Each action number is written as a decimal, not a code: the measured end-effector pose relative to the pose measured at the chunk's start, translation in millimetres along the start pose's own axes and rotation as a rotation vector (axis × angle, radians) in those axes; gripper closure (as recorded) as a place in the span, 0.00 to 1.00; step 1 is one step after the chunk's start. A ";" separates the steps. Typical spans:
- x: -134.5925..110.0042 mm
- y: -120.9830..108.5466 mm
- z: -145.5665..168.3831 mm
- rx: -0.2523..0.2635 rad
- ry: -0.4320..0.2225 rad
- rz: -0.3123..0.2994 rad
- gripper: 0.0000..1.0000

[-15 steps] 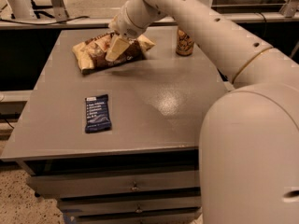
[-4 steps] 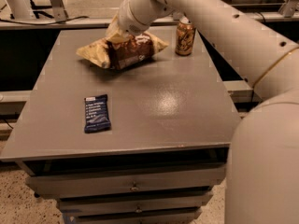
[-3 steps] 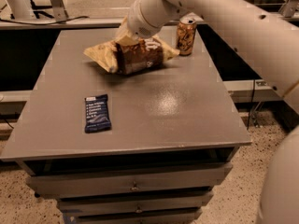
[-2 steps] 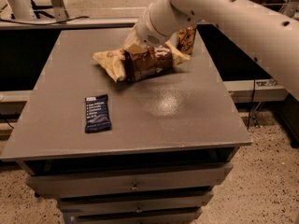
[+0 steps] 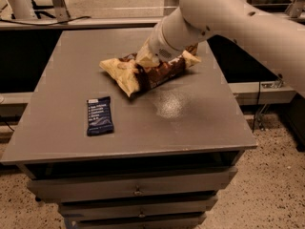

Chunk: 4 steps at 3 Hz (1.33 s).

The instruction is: Move brown chip bag near orange can

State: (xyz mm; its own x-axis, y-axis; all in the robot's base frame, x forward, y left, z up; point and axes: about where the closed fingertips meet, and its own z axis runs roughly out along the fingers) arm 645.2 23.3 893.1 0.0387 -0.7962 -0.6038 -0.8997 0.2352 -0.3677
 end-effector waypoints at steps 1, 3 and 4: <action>17.3 1.1 2.9 -0.004 0.017 0.022 1.00; 35.5 -13.4 5.2 0.010 0.038 0.028 1.00; 32.9 -20.3 2.6 0.022 0.028 0.030 0.84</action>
Offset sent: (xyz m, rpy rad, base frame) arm 0.0173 -0.0397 -0.0244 -0.0253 0.0233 -0.0576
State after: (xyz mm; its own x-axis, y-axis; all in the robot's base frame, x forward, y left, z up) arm 665.8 -6.2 878.8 -0.0007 -0.8037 -0.5950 -0.8904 0.2714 -0.3655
